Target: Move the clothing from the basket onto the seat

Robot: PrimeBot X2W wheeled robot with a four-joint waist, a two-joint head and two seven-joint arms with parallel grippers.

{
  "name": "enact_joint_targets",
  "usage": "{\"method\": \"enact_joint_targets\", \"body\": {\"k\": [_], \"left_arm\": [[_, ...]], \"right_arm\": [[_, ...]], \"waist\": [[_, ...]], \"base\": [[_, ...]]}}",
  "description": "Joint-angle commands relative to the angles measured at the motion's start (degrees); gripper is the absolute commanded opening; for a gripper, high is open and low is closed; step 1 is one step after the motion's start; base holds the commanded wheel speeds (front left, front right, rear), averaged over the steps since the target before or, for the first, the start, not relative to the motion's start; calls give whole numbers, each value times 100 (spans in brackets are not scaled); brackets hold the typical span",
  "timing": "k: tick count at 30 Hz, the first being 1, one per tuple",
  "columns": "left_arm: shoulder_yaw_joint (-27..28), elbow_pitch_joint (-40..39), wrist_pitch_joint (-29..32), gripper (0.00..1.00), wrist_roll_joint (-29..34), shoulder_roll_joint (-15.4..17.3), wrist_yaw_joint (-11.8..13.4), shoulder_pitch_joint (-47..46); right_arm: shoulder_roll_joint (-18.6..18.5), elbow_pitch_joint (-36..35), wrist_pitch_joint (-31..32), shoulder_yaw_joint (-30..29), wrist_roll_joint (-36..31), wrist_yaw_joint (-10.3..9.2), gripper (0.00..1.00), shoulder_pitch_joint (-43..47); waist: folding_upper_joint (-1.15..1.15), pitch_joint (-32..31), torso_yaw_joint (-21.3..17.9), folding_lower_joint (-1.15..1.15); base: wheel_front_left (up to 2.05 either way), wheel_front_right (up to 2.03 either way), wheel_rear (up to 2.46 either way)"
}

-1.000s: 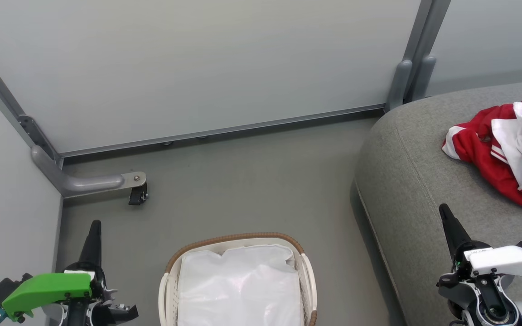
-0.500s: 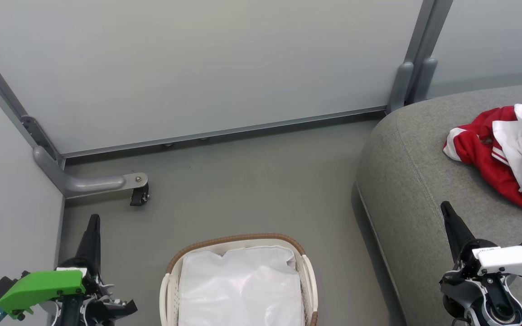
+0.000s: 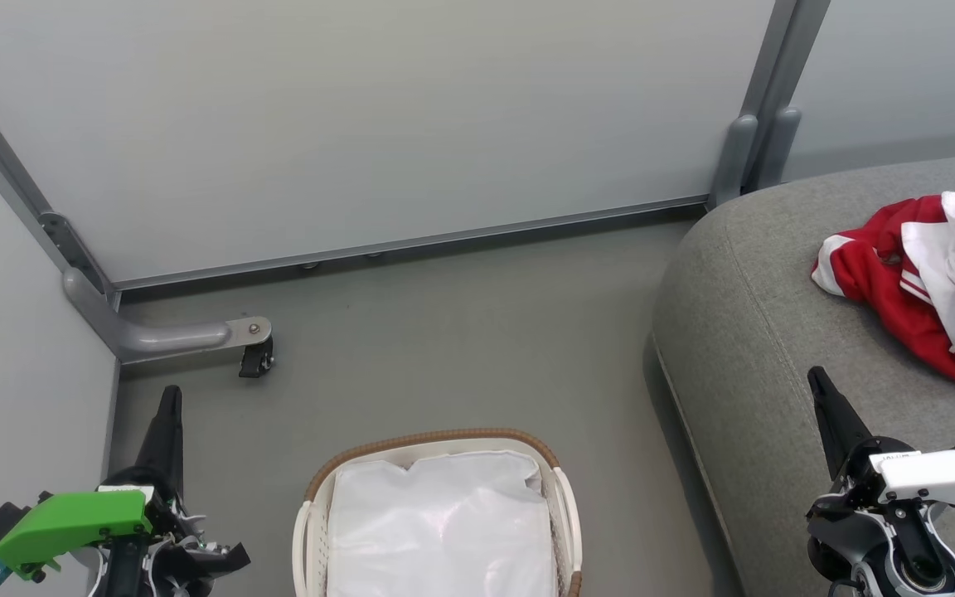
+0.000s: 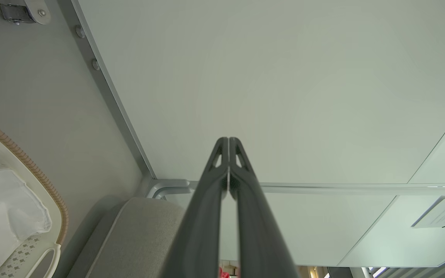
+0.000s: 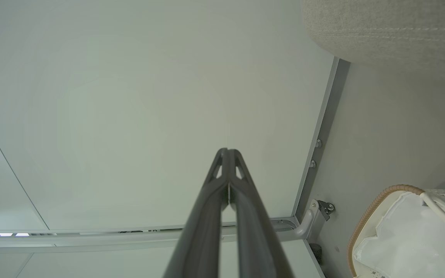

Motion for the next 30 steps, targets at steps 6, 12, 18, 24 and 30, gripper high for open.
{"method": "enact_joint_targets", "body": {"k": [6,12,18,24,30], "left_arm": [[11,-9,19,0,-18,40,-35,-53],[11,-7,19,0,-17,40,-35,-53],[11,-7,19,0,-18,40,-35,-53],[11,-9,19,0,-18,40,-35,-53],[10,-8,18,0,-18,40,-34,-53]], "right_arm": [[-34,-18,8,-12,19,2,0,60],[-34,-18,8,-12,19,2,0,60],[-34,-18,8,-12,19,2,0,60],[-34,-18,8,-12,20,2,0,60],[-34,-18,8,-12,20,2,0,60]], "waist": [[0,0,0,0],[0,0,0,0],[0,0,0,0],[0,0,0,0],[0,0,0,0]], "base": [[0,0,0],[0,0,0],[0,0,0],[0,0,0],[0,0,0]]}}
